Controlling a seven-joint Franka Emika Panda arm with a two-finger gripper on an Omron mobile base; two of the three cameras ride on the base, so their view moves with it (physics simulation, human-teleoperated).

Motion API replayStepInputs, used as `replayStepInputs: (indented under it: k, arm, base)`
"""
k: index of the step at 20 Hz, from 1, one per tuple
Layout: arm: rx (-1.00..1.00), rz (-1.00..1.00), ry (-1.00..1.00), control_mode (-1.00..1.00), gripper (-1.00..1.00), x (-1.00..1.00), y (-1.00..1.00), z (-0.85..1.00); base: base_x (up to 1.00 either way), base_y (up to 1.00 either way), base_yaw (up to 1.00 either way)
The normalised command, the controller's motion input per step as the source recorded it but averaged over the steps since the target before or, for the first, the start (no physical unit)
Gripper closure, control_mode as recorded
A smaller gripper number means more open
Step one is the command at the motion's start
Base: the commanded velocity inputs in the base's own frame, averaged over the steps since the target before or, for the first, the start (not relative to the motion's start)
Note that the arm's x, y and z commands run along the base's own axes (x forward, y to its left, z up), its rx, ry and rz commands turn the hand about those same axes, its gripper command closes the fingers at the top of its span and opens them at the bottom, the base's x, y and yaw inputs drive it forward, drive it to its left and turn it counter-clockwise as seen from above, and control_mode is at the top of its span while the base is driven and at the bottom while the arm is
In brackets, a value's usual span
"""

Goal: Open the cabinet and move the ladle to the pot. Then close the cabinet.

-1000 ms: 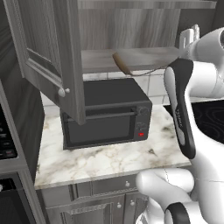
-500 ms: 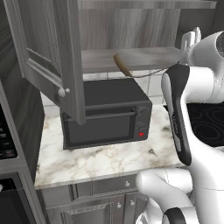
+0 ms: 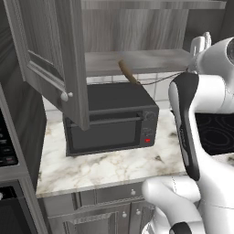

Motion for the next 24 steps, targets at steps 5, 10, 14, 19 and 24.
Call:
replayStepInputs:
  k: [5,10,14,19,24]
  arm:
    - [0.00,0.00,0.00,-1.00,1.00,-0.10,0.03,-0.06]
    - [0.00,0.00,0.00,-1.00,1.00,-0.26,-0.03,-0.09]
    - [0.00,0.00,0.00,1.00,1.00,-0.14,0.00,-0.03]
    - [0.00,0.00,0.00,1.00,1.00,0.00,0.00,0.00]
    - [0.00,0.00,0.00,1.00,1.00,0.00,0.00,0.00]
  base:
    - [0.00,0.00,0.00]
    - [0.00,0.00,0.00]
    - [-0.17,0.00,0.00]
    - [-0.31,0.00,0.00]
    - [-0.30,-0.01,0.00]
